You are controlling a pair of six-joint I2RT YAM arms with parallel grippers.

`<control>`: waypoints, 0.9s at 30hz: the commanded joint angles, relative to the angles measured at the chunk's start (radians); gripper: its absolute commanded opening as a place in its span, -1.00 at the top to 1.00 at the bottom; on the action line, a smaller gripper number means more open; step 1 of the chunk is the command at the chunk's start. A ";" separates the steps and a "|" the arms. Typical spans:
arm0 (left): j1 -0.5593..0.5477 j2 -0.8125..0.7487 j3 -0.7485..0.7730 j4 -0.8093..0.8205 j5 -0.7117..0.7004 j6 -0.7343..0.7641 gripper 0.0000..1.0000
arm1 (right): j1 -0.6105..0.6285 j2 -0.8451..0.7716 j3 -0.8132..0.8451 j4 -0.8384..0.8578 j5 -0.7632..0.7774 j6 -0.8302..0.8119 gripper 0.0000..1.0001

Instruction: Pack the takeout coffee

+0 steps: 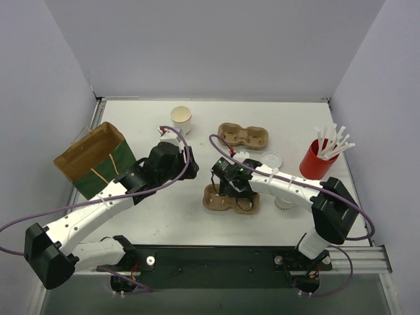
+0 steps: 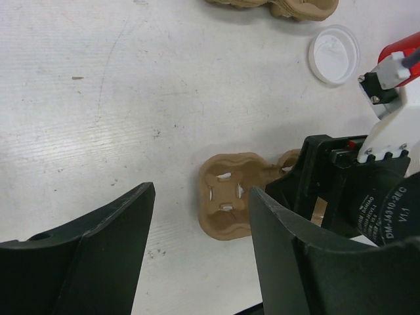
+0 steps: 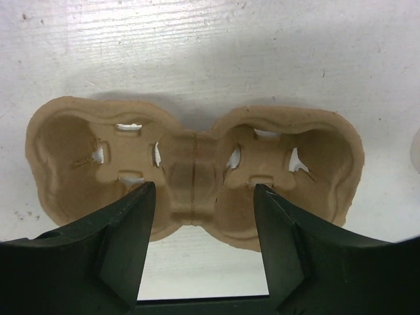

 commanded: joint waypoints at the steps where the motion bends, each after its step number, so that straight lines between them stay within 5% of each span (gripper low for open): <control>1: 0.026 -0.036 0.057 -0.009 0.067 0.035 -0.38 | 0.006 0.045 0.039 0.004 -0.002 -0.004 -0.14; 27: 0.094 -0.085 0.181 -0.135 0.076 0.090 -0.38 | 0.032 0.128 0.011 -0.007 0.014 0.071 -0.04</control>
